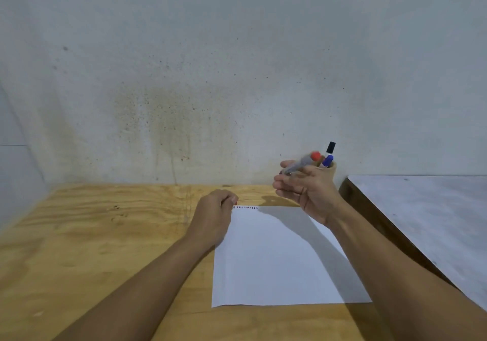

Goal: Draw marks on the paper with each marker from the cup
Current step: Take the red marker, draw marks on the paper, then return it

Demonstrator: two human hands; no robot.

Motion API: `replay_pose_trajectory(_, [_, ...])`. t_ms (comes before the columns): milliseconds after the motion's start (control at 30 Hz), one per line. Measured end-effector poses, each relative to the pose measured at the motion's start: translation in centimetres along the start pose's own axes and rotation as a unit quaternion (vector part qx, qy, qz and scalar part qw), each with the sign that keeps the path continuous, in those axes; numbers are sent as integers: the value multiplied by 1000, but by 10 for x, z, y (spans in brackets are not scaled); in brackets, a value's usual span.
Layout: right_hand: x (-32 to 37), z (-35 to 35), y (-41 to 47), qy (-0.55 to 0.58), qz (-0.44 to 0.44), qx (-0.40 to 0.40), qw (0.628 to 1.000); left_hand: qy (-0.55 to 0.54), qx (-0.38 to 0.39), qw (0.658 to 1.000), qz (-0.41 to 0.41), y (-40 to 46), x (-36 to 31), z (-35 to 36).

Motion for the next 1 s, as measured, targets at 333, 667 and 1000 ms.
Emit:
replay_pose_trajectory(333, [-42,8,11,-104,-7,-91,990,11,-9,1000,28,-4,2,-2])
replay_pose_trajectory(667, [-47,-3,15,-254,-55,-125,958,88,17,996,23,-7,6,4])
replay_pose_trajectory(1000, [-53,-1,18,-236,-44,-115,964,53,-14,998,-16,-8,9,-3])
Point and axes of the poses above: each hand's wrist, its own y-axis towards the middle knuckle, its own z-axis out of the palm, x = y × z, the point moved 9 cm from there along y, towards the middle knuckle, and after that the axes turned 13 degrees about -y, right-handed, at the moved point
